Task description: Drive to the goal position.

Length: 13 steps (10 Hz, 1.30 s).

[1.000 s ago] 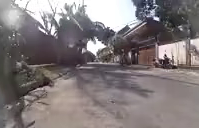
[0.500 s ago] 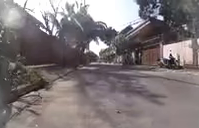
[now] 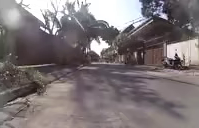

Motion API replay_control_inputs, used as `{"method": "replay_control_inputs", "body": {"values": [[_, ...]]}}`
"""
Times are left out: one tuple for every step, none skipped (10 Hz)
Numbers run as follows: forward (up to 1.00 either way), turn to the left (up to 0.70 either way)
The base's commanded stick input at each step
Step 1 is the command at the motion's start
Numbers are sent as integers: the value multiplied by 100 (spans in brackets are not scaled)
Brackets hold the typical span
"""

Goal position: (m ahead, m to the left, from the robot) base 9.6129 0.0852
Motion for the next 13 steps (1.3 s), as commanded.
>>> {"method": "replay_control_inputs", "body": {"values": [[70, 0], [70, 0], [70, 0], [70, 0], [70, 0], [70, 0], [70, 0], [70, 0], [70, 0], [70, 0], [70, 0], [70, 0], [70, 0]]}}
